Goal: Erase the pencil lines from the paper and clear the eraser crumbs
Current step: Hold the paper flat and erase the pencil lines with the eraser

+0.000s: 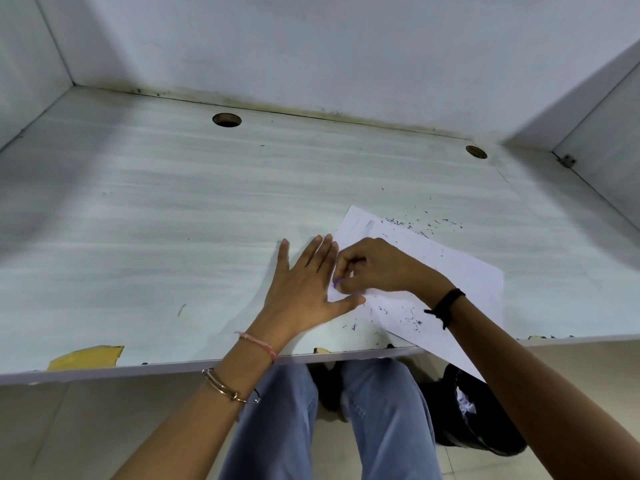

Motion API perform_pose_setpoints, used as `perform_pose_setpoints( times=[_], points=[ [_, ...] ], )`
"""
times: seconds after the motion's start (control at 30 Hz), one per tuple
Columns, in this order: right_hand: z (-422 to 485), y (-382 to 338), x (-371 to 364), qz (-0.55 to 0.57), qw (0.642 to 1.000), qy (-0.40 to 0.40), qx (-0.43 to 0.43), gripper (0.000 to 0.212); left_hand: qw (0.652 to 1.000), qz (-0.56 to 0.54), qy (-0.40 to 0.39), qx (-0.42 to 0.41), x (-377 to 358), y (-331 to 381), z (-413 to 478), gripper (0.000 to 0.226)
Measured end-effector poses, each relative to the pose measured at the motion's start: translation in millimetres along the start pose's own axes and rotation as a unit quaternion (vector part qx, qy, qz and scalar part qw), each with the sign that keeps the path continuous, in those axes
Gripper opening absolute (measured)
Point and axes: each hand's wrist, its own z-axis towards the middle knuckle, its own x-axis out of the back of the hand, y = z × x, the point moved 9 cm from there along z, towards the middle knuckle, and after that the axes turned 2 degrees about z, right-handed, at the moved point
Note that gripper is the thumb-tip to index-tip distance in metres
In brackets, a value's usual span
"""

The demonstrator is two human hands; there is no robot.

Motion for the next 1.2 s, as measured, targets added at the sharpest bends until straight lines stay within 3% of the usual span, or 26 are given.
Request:
perform_pose_setpoints(
  times=[0.17, 0.3, 0.43, 0.57, 0.7, 0.83, 0.97, 1.07, 1.2],
  points=[
    [5, 5, 26, 0.013, 0.994, 0.113, -0.001, 0.004, 1.0, 0.001, -0.009, 0.005, 0, 0, 0, 0.109],
    [-3, -3, -3, -0.006, 1.0, -0.016, 0.005, 0.005, 1.0, -0.001, -0.002, 0.001, 1, 0, -1, 0.108],
    [2, 3, 27, -0.002, 0.995, 0.102, 0.012, 0.004, 1.0, 0.0, -0.013, 0.005, 1, 1, -1, 0.11],
    [-5, -6, 0, -0.01, 0.999, -0.032, 0.02, 0.004, 1.0, -0.002, -0.005, 0.004, 2, 0, -1, 0.11],
    [2, 0, 25, -0.019, 0.997, 0.076, 0.024, 0.007, 1.0, -0.004, -0.014, 0.008, 2, 0, -1, 0.111],
    [-9, -6, 0, 0.003, 0.999, -0.04, 0.023, 0.005, 1.0, 0.002, -0.01, 0.007, 3, 0, -1, 0.111],
    [1, 13, 30, 0.002, 0.997, 0.078, 0.017, 0.006, 1.0, 0.003, -0.014, 0.01, 1, 0, 0, 0.111],
    [-1, 22, 26, 0.031, 0.994, 0.102, 0.001, 0.008, 1.0, -0.01, -0.015, 0.012, 1, 0, -1, 0.11],
    [-21, 50, 37, 0.144, 0.962, 0.232, -0.026, 0.008, 1.0, -0.021, -0.009, 0.007, 2, 0, -2, 0.101]
  ],
)
